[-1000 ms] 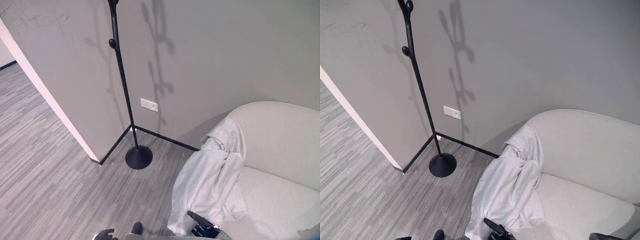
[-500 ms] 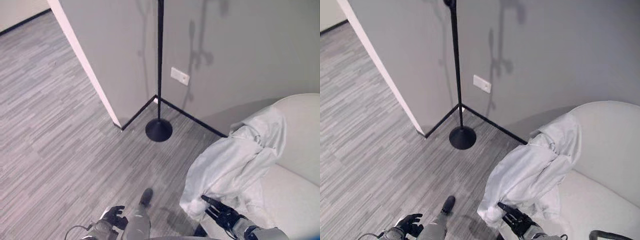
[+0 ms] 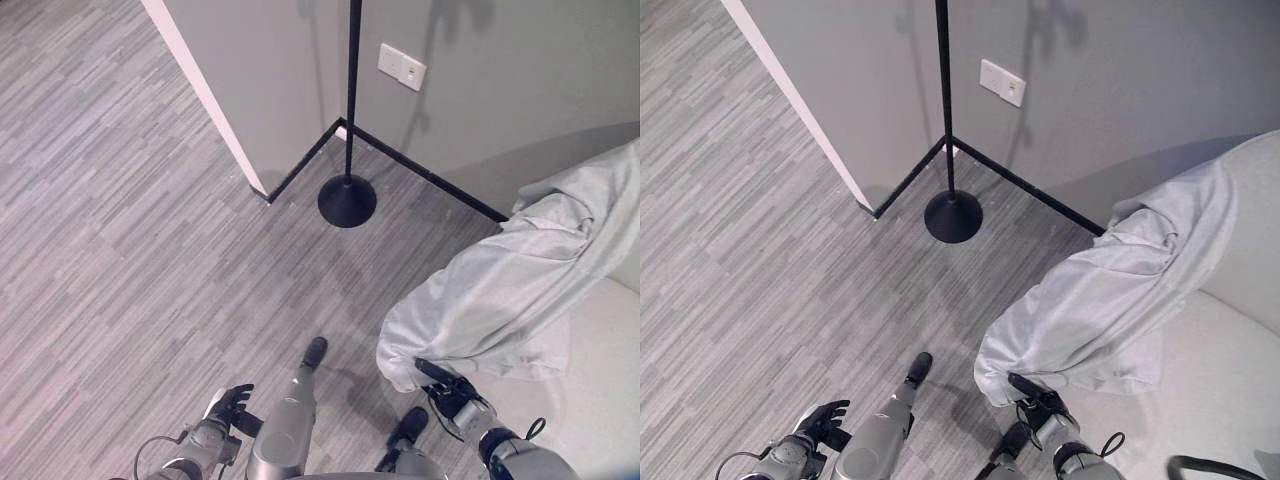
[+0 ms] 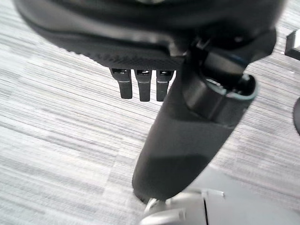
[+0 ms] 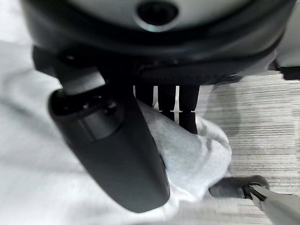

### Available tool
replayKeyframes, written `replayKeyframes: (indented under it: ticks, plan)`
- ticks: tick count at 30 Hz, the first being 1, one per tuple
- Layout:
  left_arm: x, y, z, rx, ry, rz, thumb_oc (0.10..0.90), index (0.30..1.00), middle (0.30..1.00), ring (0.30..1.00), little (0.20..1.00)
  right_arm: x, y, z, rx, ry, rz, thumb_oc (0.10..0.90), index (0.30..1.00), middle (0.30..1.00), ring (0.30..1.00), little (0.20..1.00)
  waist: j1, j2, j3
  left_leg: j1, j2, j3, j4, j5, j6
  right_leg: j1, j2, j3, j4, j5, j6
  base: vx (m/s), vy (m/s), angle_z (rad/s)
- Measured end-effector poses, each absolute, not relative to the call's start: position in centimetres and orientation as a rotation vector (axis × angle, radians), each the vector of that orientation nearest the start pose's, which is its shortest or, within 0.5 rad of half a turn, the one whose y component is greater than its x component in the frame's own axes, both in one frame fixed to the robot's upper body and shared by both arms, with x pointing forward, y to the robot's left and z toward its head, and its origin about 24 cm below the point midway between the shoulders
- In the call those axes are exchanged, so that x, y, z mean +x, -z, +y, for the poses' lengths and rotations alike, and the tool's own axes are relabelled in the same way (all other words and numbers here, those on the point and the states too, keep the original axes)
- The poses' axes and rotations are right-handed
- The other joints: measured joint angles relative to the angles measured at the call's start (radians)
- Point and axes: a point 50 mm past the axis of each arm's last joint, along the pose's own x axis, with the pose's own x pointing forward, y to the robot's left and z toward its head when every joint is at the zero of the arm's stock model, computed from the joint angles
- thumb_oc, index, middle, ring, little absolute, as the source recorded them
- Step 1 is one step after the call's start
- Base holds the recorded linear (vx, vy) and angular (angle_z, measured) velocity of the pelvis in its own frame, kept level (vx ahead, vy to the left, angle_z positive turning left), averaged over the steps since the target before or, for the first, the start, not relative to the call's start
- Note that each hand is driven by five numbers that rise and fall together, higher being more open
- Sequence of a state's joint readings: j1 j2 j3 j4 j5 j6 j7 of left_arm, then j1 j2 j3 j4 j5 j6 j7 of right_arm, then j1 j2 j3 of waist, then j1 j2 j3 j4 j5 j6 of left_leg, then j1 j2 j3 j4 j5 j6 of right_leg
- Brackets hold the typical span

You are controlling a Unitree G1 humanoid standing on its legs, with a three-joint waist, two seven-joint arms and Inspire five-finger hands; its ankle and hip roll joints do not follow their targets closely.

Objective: Hang the clothes on the sofa on the clothes rack.

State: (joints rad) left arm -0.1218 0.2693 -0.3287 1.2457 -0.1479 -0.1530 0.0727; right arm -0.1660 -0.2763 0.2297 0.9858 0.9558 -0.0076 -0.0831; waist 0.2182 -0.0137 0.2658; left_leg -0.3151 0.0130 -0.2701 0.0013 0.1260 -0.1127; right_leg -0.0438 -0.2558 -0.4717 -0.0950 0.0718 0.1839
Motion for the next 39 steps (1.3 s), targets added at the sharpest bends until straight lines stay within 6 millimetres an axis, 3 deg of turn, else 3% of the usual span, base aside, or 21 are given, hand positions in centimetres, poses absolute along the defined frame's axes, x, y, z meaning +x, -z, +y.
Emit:
replayKeyframes:
  ticks: [3,7,10,11,13,14,17,18,20,22,23,29,35,39]
  plan:
    - [13.4,14.5,23.6,0.358,-0.043,0.999,0.800,0.900,0.900,0.900,0.900,19.5,10.6,-21.1,0.454,0.285,0.742,0.400,0.300,0.300,0.300,0.300,-0.024,-0.027,-0.006,0.043,0.006,0.023,-0.017,0.000,0.000,0.019,0.000,0.024,0.000,0.000,0.000,0.02,0.006,-0.24]
    - [12.8,14.6,24.0,0.363,-0.050,1.013,0.800,0.900,0.900,0.900,0.900,20.6,7.6,-22.2,0.418,0.221,0.597,0.400,0.300,0.300,0.300,0.300,-0.044,-0.041,-0.031,0.065,0.012,0.032,-0.034,-0.002,-0.006,0.029,-0.004,0.034,0.000,-0.004,-0.006,0.04,0.025,-0.09]
    - [12.0,14.9,23.9,0.380,-0.032,1.031,0.800,0.900,0.900,0.900,0.900,23.2,3.3,-22.3,0.395,0.148,0.387,0.400,0.300,0.300,0.300,0.300,-0.057,-0.045,-0.062,0.085,0.011,0.043,-0.046,-0.002,0.000,0.036,-0.013,0.047,-0.003,-0.003,-0.005,0.04,0.022,-0.10]
    - [11.6,15.0,23.8,0.375,-0.028,1.038,0.800,0.900,0.900,0.900,0.900,24.4,0.7,-22.0,0.385,0.101,0.264,0.400,0.300,0.300,0.300,0.300,-0.058,-0.042,-0.080,0.105,0.010,0.047,-0.058,0.002,0.003,0.048,-0.017,0.048,-0.005,-0.003,-0.004,0.05,0.029,-0.11]
    - [11.7,15.0,23.5,0.356,-0.030,1.029,0.800,0.900,0.900,0.900,0.900,26.0,-2.5,-21.6,0.363,0.044,0.122,0.400,0.300,0.300,0.300,0.300,-0.057,-0.042,-0.112,0.128,0.007,0.051,-0.072,0.003,0.004,0.065,-0.021,0.047,-0.005,-0.004,-0.003,0.06,0.037,-0.01]
    - [11.5,15.0,23.3,0.329,-0.035,1.017,0.800,0.900,0.900,0.900,0.900,27.0,-5.3,-21.3,0.327,-0.011,0.011,0.400,0.300,0.300,0.300,0.300,-0.054,-0.042,-0.128,0.145,0.007,0.055,-0.083,0.007,0.005,0.076,-0.023,0.049,-0.005,-0.003,0.003,0.04,0.036,0.01]
    - [12.9,14.2,22.6,0.246,-0.052,0.932,0.800,0.900,0.900,0.900,0.900,28.8,-10.5,-20.2,0.299,-0.089,-0.188,0.400,0.300,0.300,0.300,0.300,-0.042,-0.044,-0.150,0.173,0.006,0.065,-0.090,0.013,0.011,0.094,-0.022,0.058,-0.004,-0.005,0.007,0.03,0.028,-0.08]
    - [14.5,13.4,22.0,0.207,-0.039,0.862,0.800,0.900,0.900,0.900,0.900,29.6,-13.0,-19.5,0.295,-0.122,-0.298,0.400,0.300,0.300,0.300,0.300,-0.030,-0.048,-0.159,0.192,0.006,0.071,-0.090,0.004,0.009,0.109,-0.024,0.062,-0.005,-0.007,0.006,0.08,0.030,-0.14]
    - [16.4,11.8,21.0,0.155,-0.014,0.748,0.800,0.900,0.900,0.900,0.900,30.7,-16.1,-18.7,0.286,-0.147,-0.393,0.400,0.300,0.300,0.300,0.300,-0.027,-0.051,-0.165,0.211,0.005,0.076,-0.091,0.000,0.012,0.125,-0.025,0.070,-0.001,-0.009,0.006,0.05,0.025,-0.07]
    - [17.5,11.0,20.5,0.129,-0.006,0.680,0.800,0.900,0.900,0.900,0.900,30.9,-17.4,-18.4,0.298,-0.155,-0.454,0.400,0.300,0.300,0.300,0.300,-0.024,-0.060,-0.186,0.219,0.005,0.075,-0.091,-0.004,0.011,0.134,-0.026,0.070,-0.002,-0.014,0.009,0.06,0.014,-0.03]
    - [18.8,9.6,20.1,0.103,-0.001,0.621,0.800,0.900,0.900,0.900,0.900,31.5,-18.8,-17.5,0.307,-0.168,-0.485,0.400,0.300,0.300,0.300,0.300,-0.022,-0.065,-0.192,0.232,0.005,0.081,-0.091,-0.009,0.011,0.143,-0.030,0.074,-0.004,-0.019,0.009,0.04,0.004,-0.09]
    - [22.8,3.8,18.6,0.097,0.073,0.331,0.800,0.900,0.900,0.900,0.900,32.6,-23.6,-16.4,0.296,-0.171,-0.605,0.400,0.300,0.300,0.300,0.300,-0.017,-0.061,-0.196,0.265,0.007,0.087,-0.091,-0.012,0.011,0.171,-0.027,0.080,0.000,-0.020,0.010,0.00,0.006,-0.04]
    - [25.0,-0.6,20.0,0.292,-0.024,0.108,0.800,0.900,0.900,0.900,0.900,32.2,-24.4,-14.3,0.284,-0.257,-0.623,0.400,0.300,0.300,0.300,0.300,-0.033,-0.062,-0.196,0.279,0.013,0.109,-0.092,-0.013,0.011,0.171,-0.024,0.104,-0.005,-0.020,0.010,0.01,-0.011,-0.10]
    - [25.5,-1.6,20.5,0.403,-0.116,0.036,0.800,0.900,0.900,0.900,0.900,30.5,-24.1,-11.9,0.317,-0.404,-0.619,0.400,0.300,0.300,0.300,0.300,-0.044,-0.064,-0.195,0.290,0.018,0.124,-0.092,-0.017,0.010,0.170,-0.021,0.120,-0.005,-0.020,0.010,0.01,-0.002,-0.12]
